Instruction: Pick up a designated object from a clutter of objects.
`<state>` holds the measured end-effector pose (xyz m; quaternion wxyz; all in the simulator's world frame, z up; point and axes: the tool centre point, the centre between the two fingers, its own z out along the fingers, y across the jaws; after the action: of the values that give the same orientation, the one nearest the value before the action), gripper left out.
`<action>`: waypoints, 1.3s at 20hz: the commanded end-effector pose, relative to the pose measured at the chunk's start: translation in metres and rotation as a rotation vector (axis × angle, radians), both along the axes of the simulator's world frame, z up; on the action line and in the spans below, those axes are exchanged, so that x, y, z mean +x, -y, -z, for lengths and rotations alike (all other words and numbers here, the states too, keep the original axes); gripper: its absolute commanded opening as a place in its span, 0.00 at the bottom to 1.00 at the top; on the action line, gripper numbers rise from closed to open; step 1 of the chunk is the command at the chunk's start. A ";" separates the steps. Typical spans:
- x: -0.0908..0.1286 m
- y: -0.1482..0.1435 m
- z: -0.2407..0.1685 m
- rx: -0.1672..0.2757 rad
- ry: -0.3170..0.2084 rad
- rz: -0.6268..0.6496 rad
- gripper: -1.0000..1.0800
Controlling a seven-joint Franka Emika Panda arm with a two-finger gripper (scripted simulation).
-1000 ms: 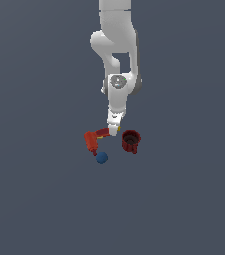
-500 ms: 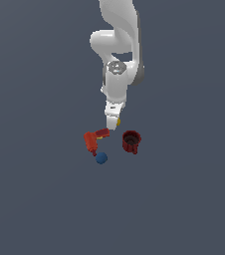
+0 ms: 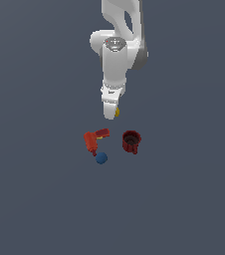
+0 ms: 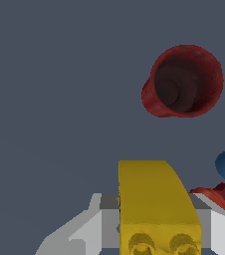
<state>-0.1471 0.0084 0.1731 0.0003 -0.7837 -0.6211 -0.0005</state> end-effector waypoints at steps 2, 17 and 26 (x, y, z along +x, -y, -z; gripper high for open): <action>0.001 0.003 -0.028 0.001 0.000 0.000 0.00; 0.010 0.017 -0.154 0.000 0.000 0.000 0.00; 0.018 0.025 -0.225 0.000 0.000 0.001 0.00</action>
<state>-0.1303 -0.0159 0.3874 0.0000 -0.7840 -0.6208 -0.0005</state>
